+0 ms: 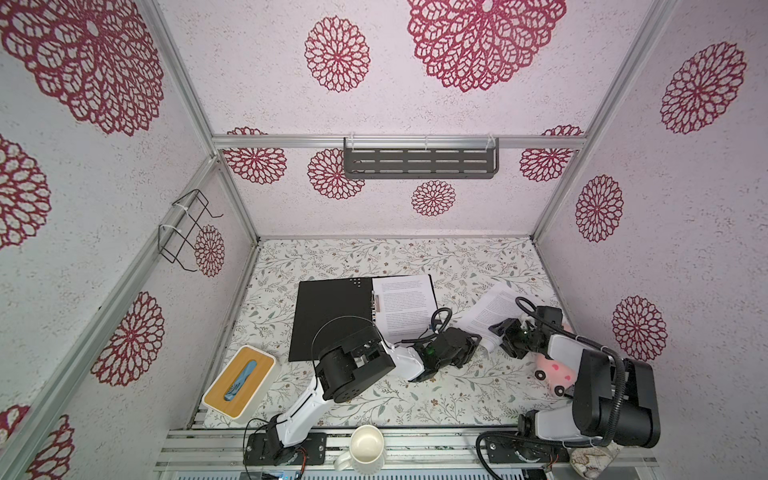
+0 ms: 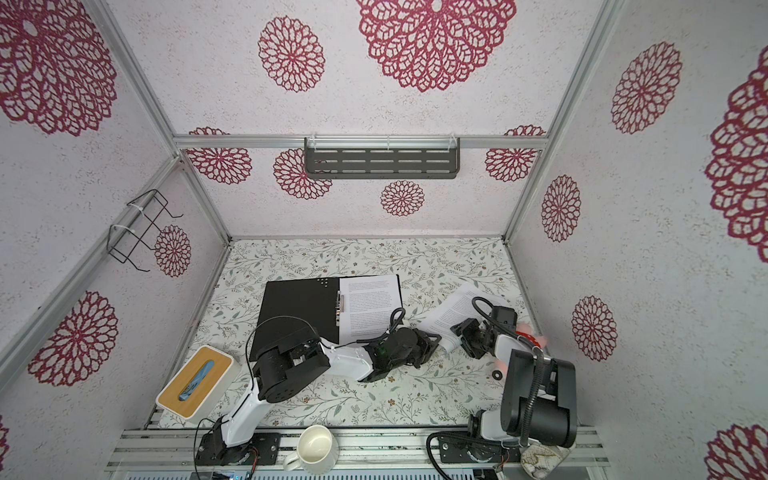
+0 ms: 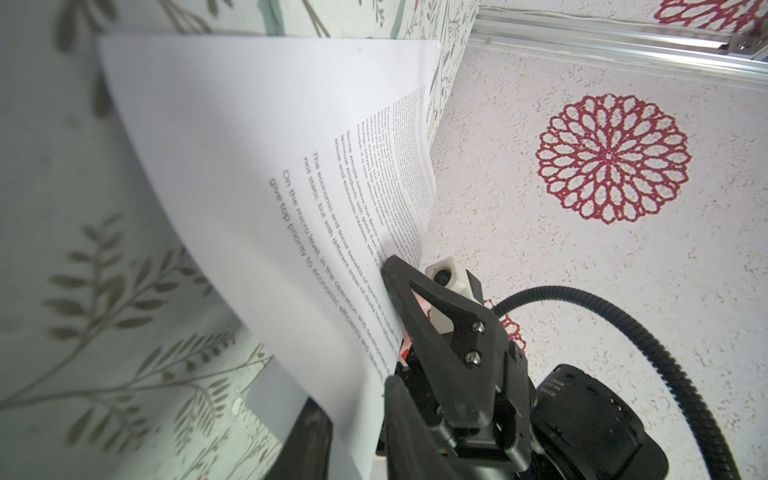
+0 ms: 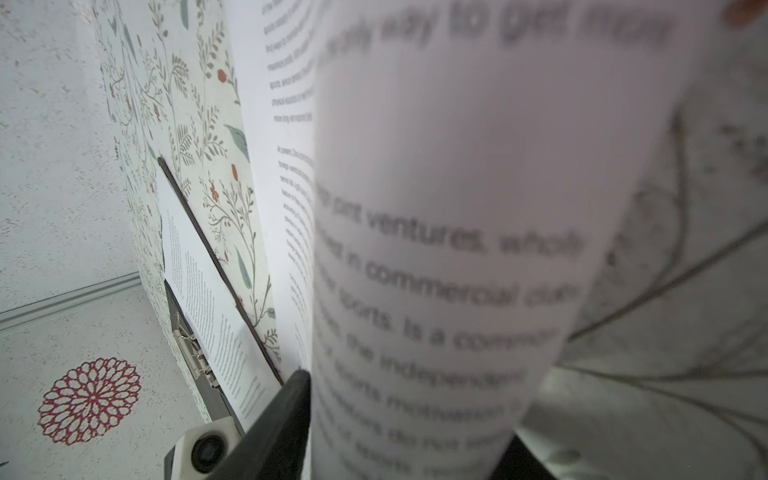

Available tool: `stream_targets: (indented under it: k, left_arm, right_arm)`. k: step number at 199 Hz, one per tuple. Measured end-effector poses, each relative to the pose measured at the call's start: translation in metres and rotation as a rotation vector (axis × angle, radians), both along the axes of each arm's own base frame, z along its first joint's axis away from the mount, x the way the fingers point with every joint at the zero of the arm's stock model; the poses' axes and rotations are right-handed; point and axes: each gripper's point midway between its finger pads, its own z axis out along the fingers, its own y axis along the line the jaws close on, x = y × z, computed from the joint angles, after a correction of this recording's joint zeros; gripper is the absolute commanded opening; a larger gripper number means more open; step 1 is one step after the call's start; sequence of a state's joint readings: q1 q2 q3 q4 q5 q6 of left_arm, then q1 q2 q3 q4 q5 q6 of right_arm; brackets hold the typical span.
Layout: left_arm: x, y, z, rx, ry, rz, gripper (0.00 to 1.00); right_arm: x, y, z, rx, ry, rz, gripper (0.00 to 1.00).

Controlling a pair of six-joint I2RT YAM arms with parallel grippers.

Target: Put the files into the folder

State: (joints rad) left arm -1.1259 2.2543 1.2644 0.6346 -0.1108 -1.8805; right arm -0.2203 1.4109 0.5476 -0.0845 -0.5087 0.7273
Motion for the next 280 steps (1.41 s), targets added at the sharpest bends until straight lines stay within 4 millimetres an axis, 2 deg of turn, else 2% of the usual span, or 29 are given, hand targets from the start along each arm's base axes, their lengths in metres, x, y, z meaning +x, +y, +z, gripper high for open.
stream_targets:
  k: [77,107,176,243,259,280]
  left_arm:
    - [0.002,0.004,0.001,-0.018,-0.017,0.034,0.08]
    - [0.003,0.006,0.001,-0.023,-0.026,0.045,0.06]
    - [0.008,0.012,0.008,-0.017,-0.068,0.074,0.04]
    - [0.029,0.020,0.038,-0.029,-0.131,0.111,0.01]
    - [0.033,0.021,0.044,-0.036,-0.139,0.117,0.01]
    - [0.036,0.022,0.046,-0.035,-0.142,0.121,0.01]
  right_arm:
    - [-0.004,-0.003,0.001,-0.011,0.014,-0.012,0.60]
    - [-0.006,-0.003,0.001,-0.010,0.020,-0.013,0.62]
    - [-0.005,-0.004,0.011,-0.013,0.009,-0.013,0.80]
    - [-0.002,-0.019,0.058,-0.042,-0.141,-0.059,0.86]
    - [-0.007,-0.022,0.058,-0.040,-0.150,-0.073,0.86]
    - [-0.018,-0.022,0.045,-0.019,-0.117,-0.087,0.86]
